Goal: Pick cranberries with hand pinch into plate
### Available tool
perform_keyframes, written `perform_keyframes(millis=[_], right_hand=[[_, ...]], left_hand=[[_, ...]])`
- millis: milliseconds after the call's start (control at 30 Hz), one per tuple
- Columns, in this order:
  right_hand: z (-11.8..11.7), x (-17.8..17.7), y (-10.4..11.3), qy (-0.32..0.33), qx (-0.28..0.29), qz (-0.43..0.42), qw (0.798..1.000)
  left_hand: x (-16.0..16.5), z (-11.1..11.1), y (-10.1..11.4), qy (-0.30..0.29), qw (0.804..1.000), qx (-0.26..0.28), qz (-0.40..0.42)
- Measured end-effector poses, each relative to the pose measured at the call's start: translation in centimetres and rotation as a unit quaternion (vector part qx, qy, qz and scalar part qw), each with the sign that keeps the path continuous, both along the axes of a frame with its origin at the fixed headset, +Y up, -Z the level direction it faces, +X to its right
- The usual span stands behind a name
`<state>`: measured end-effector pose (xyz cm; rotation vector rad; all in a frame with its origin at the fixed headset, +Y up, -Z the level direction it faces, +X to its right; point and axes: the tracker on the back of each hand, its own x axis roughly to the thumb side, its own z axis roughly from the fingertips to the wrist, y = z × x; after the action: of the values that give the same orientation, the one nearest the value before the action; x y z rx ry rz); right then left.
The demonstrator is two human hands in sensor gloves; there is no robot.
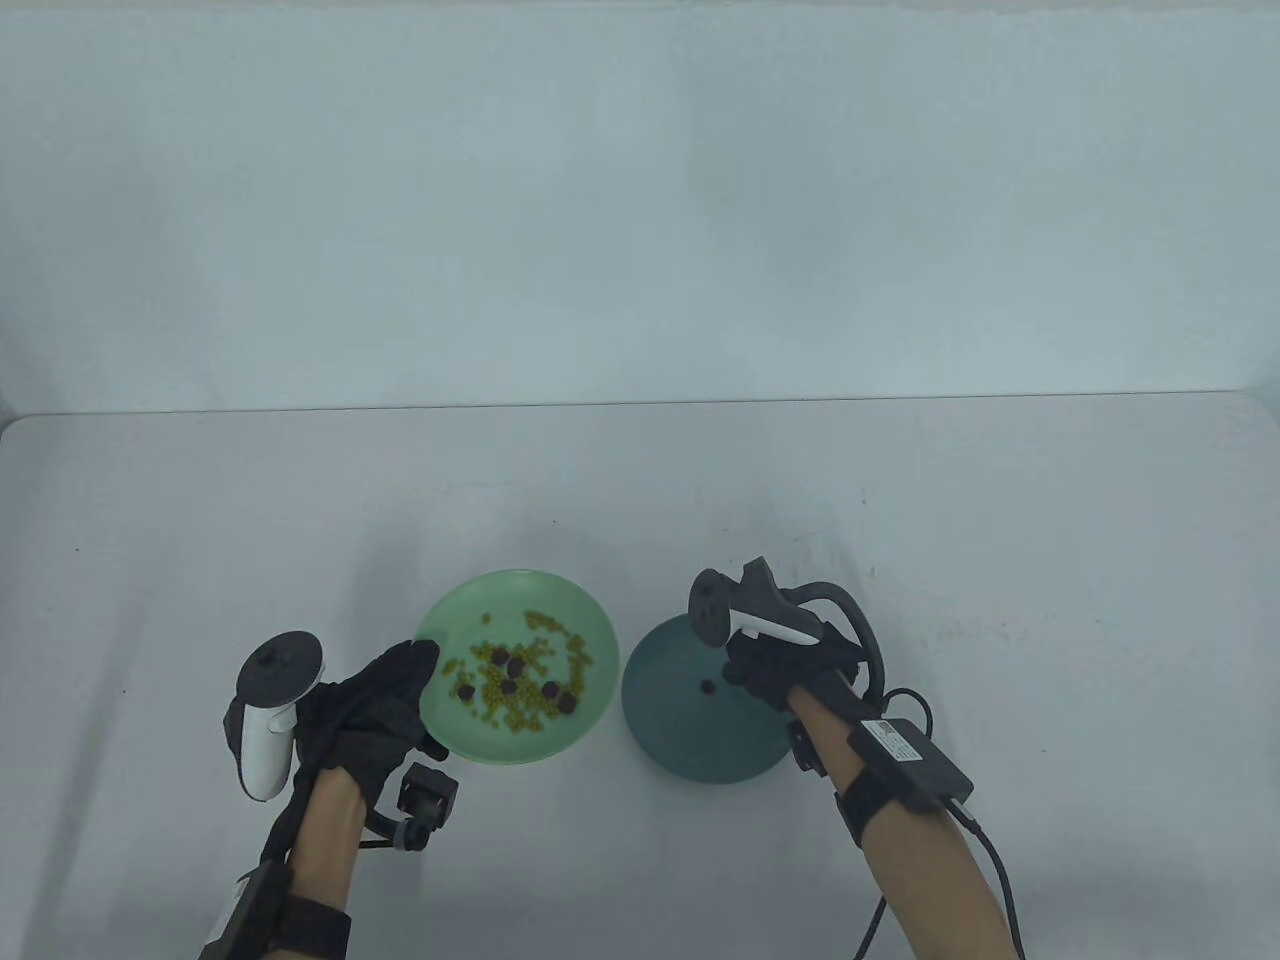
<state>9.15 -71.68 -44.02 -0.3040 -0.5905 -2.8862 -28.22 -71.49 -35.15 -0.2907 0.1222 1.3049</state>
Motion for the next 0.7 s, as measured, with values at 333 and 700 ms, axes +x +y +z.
perform_keyframes(millis=[333,700], right_hand=[[-0.1,0.3,0.6,-0.009,0.006,-0.009,1.0],[0.7,-0.8,7.1,0.025,0.053,-0.004,0.998]], left_hand=[[0.0,0.0,-0.1,0.0,1.0,-0.003,-0.004],[0.1,0.0,-0.1,0.001,1.0,-0.004,-0.006]])
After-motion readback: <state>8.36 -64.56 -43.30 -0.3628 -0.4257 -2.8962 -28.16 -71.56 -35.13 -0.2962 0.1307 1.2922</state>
